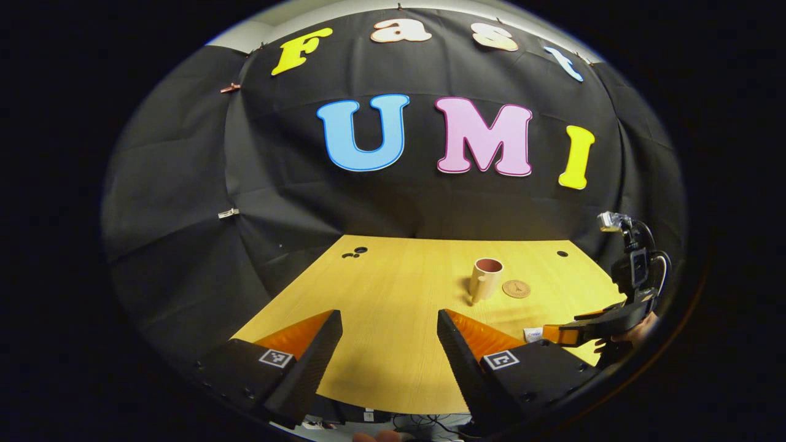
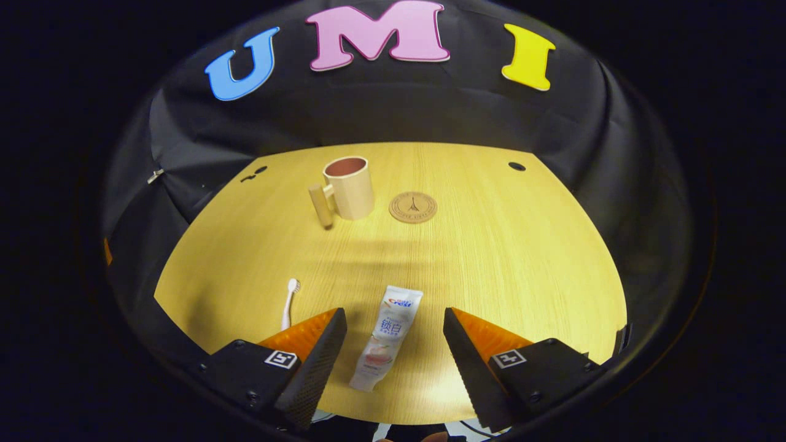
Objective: Put the toothbrush and toothpaste on the desktop into the cup, then pick up the cup and place it on the coaster on the desktop.
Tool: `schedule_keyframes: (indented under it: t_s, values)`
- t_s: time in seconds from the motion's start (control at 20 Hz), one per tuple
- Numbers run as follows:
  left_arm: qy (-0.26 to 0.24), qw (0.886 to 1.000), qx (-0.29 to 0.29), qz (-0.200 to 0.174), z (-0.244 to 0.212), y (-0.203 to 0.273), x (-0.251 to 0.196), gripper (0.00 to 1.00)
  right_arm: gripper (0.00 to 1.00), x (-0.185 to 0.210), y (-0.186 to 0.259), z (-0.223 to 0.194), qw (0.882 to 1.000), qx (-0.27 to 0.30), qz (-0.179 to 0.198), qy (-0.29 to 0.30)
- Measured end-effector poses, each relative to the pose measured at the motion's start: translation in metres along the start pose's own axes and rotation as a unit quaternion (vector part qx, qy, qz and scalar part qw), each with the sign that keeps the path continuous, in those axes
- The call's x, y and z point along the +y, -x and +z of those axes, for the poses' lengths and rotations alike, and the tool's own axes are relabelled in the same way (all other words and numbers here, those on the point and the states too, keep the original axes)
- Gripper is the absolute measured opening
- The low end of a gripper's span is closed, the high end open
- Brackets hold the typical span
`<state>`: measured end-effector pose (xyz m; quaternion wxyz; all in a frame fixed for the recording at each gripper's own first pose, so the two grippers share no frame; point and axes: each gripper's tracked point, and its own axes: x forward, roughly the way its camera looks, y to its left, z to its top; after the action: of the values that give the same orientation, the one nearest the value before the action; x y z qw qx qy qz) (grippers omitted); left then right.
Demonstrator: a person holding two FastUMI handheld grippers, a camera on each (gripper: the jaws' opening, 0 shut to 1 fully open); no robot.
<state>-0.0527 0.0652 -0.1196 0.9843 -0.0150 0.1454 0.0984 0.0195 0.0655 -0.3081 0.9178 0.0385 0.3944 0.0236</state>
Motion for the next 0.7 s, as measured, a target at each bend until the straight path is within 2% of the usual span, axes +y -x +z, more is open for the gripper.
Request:
schedule_keyframes:
  t_s: [0.15, 0.4, 0.7]
  values:
    - [0.006, 1.0, 0.01, 0.012, -0.01, 0.002, 0.009, 0.96, 0.98, -0.002, -0.019, -0.018, 0.999, 0.04, -0.014, -0.009]
    - [0.02, 0.999, 0.023, 0.021, -0.022, 0.002, 0.016, 0.96, 0.98, 0.004, -0.041, -0.037, 0.996, 0.083, -0.013, -0.003]
    - [0.026, 0.999, 0.031, 0.027, -0.03, 0.0, 0.019, 0.96, 0.96, 0.003, -0.057, -0.048, 0.993, 0.118, -0.024, 0.001]
